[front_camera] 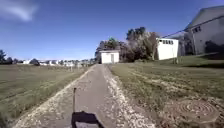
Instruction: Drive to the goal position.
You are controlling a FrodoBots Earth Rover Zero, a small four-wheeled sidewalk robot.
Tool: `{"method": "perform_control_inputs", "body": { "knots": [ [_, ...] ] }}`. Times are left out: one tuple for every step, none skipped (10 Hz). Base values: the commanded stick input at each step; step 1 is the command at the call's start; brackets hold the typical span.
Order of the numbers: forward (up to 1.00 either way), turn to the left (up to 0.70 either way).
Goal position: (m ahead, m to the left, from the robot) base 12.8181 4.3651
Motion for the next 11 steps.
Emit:
{"method": "perform_control_inputs", "body": {
  "knots": [
    [0.5,0.0],
    [0.5,0.0],
    [0.5,0.0],
    [0.5,0.0],
    [0.5,0.0],
    [0.5,0.0],
    [0.5,0.0],
    [0.5,0.0],
    [0.5,0.0],
    [0.5,0.0],
    [0.5,0.0]
  ]
}}
